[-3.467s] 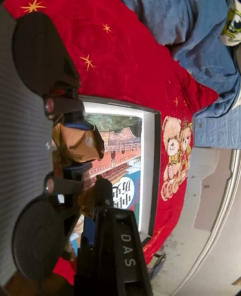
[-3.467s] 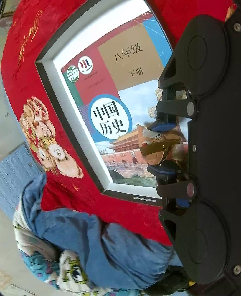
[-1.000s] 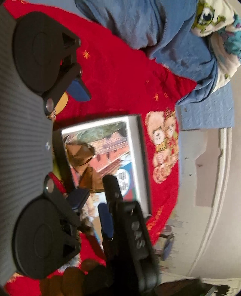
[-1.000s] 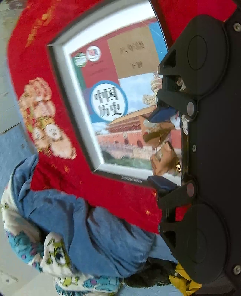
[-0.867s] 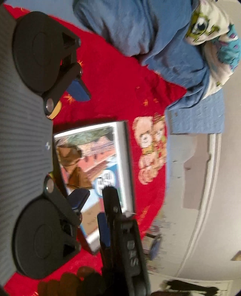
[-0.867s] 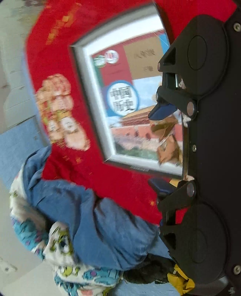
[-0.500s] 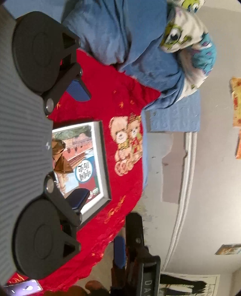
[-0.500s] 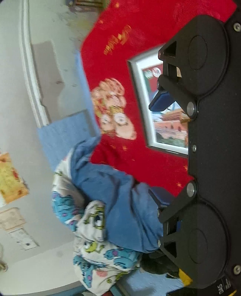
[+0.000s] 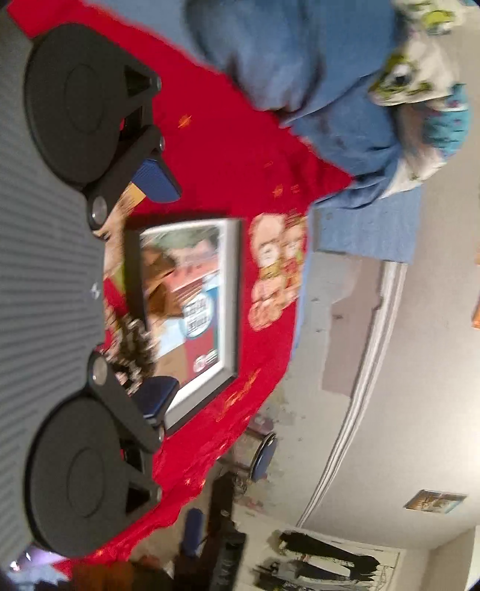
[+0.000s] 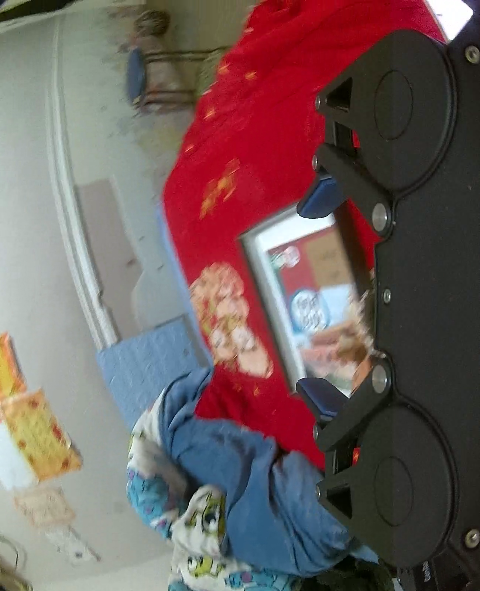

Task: Organize objects
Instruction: 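Move both open tools back to the pile of packets and hair ties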

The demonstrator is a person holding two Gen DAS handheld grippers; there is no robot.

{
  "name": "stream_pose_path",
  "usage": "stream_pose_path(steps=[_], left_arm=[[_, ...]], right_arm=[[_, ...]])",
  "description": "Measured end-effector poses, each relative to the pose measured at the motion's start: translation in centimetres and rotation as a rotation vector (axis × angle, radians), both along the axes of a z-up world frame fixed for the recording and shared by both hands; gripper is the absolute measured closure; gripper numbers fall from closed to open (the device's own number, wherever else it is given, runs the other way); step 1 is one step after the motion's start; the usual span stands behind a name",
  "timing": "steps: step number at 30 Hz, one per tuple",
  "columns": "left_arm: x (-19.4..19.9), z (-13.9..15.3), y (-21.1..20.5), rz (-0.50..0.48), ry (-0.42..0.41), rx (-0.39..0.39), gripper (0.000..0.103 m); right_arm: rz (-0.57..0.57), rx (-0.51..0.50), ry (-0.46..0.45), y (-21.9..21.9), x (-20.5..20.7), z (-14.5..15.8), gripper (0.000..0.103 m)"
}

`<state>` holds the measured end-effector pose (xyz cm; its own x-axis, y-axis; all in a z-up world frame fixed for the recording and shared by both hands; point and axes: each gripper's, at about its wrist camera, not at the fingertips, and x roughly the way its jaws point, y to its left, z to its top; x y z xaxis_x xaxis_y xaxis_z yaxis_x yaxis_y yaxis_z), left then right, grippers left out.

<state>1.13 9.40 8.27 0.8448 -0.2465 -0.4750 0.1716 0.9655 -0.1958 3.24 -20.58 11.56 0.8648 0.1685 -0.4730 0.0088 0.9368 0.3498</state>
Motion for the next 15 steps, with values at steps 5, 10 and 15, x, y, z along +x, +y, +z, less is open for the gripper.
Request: stream_pose_path(steps=[5,10,15], left_arm=[[0.1,-1.7,-2.9,-0.068,0.044,0.055,0.000],[-0.4,-3.4,-5.6,-0.133,0.052,0.167,0.000],[0.3,-5.4,-6.1,-0.131,0.126,0.149,0.000]], right_arm=[[-0.051,-0.008,0.087,-1.1,0.5,-4.2,0.010],[0.031,0.000,0.132,-0.5,1.0,-6.7,0.011],[-0.002,0.011,0.171,-1.4,1.3,-8.2,0.012]])
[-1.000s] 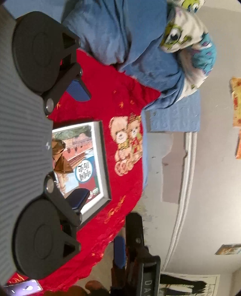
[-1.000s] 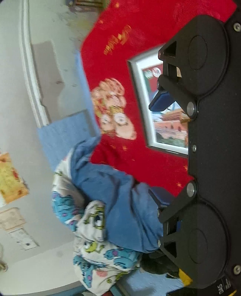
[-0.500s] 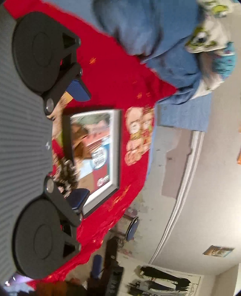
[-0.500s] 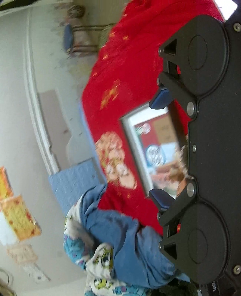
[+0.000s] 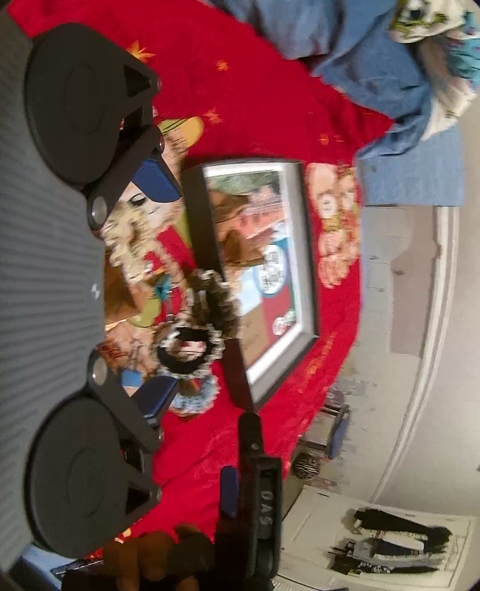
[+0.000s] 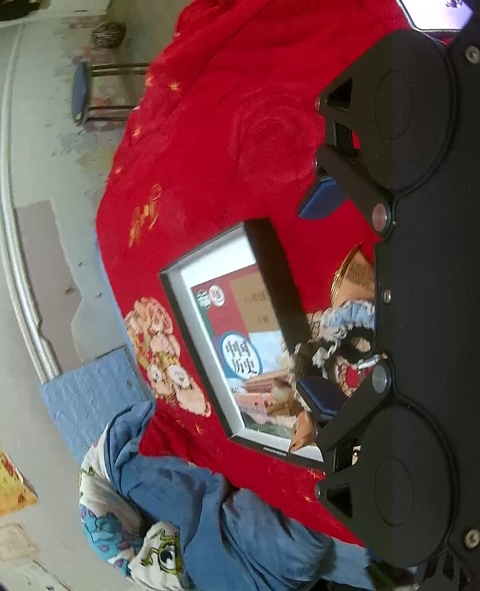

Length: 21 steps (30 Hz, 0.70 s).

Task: Organize objects
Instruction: 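Move both open tools back to the pile of packets and hair ties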

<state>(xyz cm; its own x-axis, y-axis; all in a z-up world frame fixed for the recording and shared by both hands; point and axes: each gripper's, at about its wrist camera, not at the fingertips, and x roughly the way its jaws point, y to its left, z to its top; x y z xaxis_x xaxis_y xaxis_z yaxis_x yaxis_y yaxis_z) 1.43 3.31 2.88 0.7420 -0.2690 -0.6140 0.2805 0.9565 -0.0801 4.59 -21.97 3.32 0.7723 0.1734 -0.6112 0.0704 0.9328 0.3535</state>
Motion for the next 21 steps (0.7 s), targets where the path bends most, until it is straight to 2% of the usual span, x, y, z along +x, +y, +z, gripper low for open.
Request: stream_pose_path(steps=[4,8,11,17,21], left_arm=[[0.6,-1.3,-1.2,-0.026,0.093,0.018,0.000],[0.1,-2.2,-2.9,-0.080,0.104,0.043,0.003],[-0.3,-2.6,-3.7,-0.111,0.098,0.059,0.005],[0.2,-3.7,-3.5,-0.056,0.120,0.047,0.008],[0.9,-4.5,-3.4,-0.042,0.149,0.038,0.010]], right_arm=[[-0.031,0.042,0.060,-1.2,1.1,-1.1,0.013],[-0.067,-0.018,0.145,-1.6,2.2,-2.7,0.020],[-0.085,-0.008,0.197,-2.2,2.5,-3.4,0.022],[-0.113,0.008,0.244,-2.9,2.7,-4.2,0.025],[-0.078,0.004,0.245,-2.4,2.7,-4.2,0.027]])
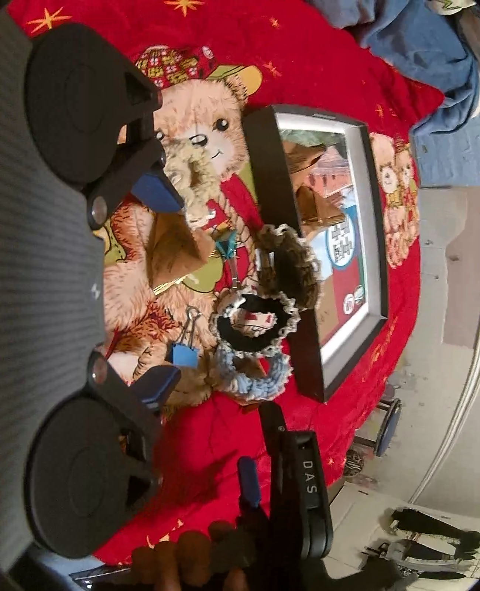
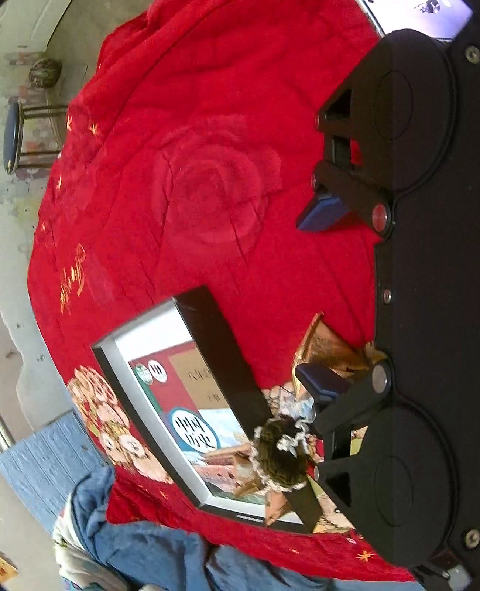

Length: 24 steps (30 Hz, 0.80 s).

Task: Organize objects
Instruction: 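Move both open tools back to the pile of packets and hair ties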

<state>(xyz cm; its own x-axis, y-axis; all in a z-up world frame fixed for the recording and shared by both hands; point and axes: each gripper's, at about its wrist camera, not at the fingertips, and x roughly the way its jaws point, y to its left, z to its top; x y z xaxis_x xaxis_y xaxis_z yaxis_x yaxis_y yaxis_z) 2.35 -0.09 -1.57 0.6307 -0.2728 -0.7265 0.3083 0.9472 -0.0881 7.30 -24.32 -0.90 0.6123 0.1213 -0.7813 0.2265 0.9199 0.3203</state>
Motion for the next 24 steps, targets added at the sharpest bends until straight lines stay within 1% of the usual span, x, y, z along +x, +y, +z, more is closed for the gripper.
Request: stream_pose_path(steps=[5,9,12,14,15,17,19,20,24], left_arm=[[0.4,-0.8,-0.8,-0.008,-0.011,0.043,0.011],[1.1,-1.2,-0.5,0.028,-0.010,0.049,0.015],[1.7,-1.5,-0.1,0.058,-0.001,0.048,0.020],[1.9,-1.6,0.0,0.072,0.002,0.052,0.026],[2.1,-1.7,0.0,0.076,0.003,0.057,0.027],[2.2,-1.8,0.1,0.085,0.001,0.067,0.034],[2.4,-1.9,0.2,0.093,0.000,0.067,0.039],[2.4,-1.9,0.2,0.095,0.001,0.062,0.041],[2.3,-1.9,0.3,0.110,-0.001,0.063,0.045]], right_arm=[[0.029,-0.014,0.006,0.9,0.3,-0.5,0.027],[0.045,0.004,-0.002,0.9,0.4,-0.4,0.027],[0.071,0.011,-0.004,1.2,0.4,-0.5,0.028],[0.091,0.003,-0.004,1.6,0.5,-0.6,0.029],[0.099,-0.006,-0.005,1.9,0.6,-0.6,0.030],[0.116,-0.026,-0.006,2.4,0.7,-0.7,0.031],[0.131,-0.051,-0.009,2.8,0.8,-0.8,0.032],[0.138,-0.056,-0.006,3.0,0.8,-0.8,0.035],[0.141,-0.052,-0.001,3.1,0.8,-1.0,0.038]])
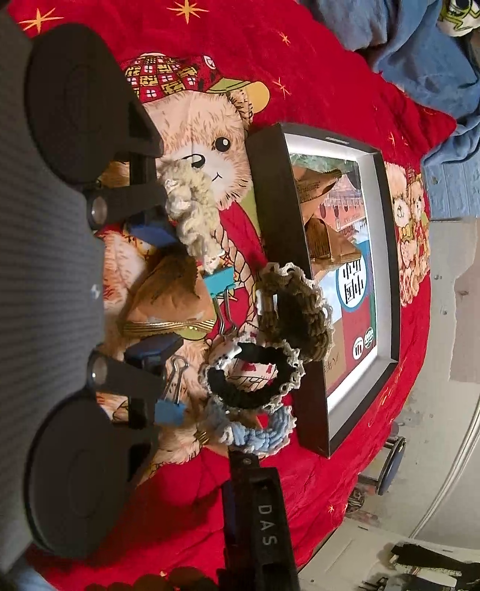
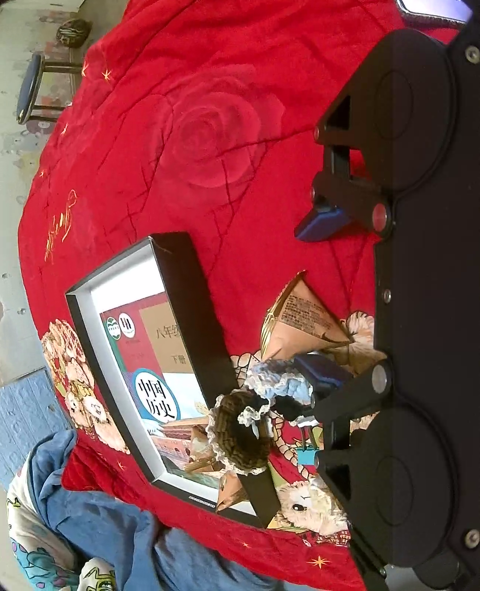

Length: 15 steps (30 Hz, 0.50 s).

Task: Organize objects
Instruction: 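Move both open tools back to the pile of packets and hair ties, then grasp a brown paper packet with the left tool while the right tool grasps another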

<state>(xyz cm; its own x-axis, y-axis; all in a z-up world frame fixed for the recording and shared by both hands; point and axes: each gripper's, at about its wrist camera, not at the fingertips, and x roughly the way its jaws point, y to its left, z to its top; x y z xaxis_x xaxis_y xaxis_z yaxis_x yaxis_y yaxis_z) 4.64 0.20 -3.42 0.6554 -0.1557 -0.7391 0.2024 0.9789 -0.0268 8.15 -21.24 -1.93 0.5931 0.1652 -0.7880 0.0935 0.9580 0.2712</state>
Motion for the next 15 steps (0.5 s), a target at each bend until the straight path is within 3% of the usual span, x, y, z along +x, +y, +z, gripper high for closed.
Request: stream_pose_path(steps=[4,10,15], left_arm=[[0.04,-0.06,-0.15,0.003,0.001,0.010,0.046],[0.59,-0.06,0.57,0.042,0.030,-0.045,0.046],[0.49,-0.16,0.27,0.028,0.018,-0.024,0.051]], right_arm=[[0.002,-0.002,-0.007,0.05,0.08,-0.06,0.040],[0.010,-0.017,-0.010,0.56,0.26,-0.18,0.041],[0.005,-0.024,-0.014,0.72,0.32,-0.38,0.049]])
